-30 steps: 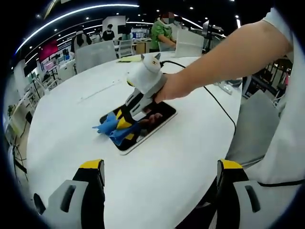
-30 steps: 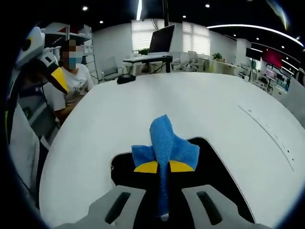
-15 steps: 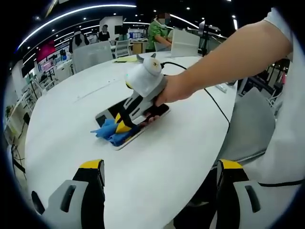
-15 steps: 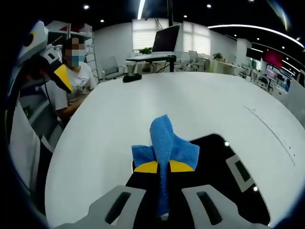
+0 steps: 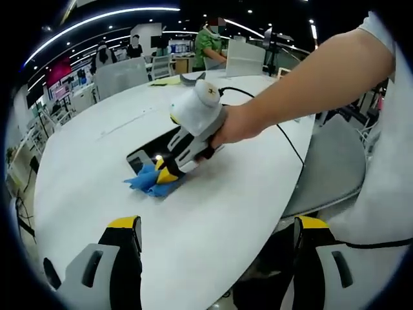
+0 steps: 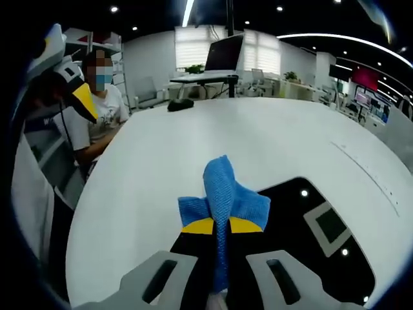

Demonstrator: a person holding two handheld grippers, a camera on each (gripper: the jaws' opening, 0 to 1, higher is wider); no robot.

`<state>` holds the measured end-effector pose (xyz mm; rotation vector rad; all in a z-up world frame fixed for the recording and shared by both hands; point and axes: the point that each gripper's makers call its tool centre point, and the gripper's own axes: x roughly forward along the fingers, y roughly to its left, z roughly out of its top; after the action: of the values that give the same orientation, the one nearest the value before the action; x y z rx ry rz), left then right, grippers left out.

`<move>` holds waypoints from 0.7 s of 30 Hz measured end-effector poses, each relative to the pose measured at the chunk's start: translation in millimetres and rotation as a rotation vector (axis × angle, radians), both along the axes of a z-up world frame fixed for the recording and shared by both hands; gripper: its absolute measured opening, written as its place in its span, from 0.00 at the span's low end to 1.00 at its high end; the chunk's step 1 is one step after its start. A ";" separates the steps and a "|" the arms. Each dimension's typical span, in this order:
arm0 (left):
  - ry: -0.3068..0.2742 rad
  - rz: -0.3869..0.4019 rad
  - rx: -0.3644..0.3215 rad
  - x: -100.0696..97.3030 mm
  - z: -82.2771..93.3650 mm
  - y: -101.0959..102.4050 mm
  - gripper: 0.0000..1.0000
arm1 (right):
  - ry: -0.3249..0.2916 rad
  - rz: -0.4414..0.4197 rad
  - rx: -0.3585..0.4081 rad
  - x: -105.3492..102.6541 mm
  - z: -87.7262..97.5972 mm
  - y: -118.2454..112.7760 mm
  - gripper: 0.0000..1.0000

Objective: Wipe the mirror surface with the cleaning cloth until all visible marks leave the cleaned area.

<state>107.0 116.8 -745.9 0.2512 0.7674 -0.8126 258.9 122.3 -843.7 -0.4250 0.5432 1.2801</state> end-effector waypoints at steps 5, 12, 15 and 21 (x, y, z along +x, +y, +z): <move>-0.004 0.006 -0.006 -2.3 2.9 5.5 0.99 | -0.002 -0.024 0.005 -4.6 0.5 0.8 0.01; -0.004 -0.008 -0.004 -7.1 1.2 5.9 0.99 | -0.004 -0.041 -0.001 -8.6 0.3 2.0 0.01; -0.003 -0.011 -0.007 -8.5 0.7 5.3 0.99 | -0.001 -0.046 0.001 -11.3 0.0 2.3 0.01; -0.004 -0.010 -0.012 -8.1 0.7 6.2 0.99 | -0.008 -0.054 0.004 -12.6 -0.1 2.9 0.01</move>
<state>98.9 123.1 -745.2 0.2461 0.7580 -0.8251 246.4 125.2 -843.8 -0.4093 0.5422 1.2272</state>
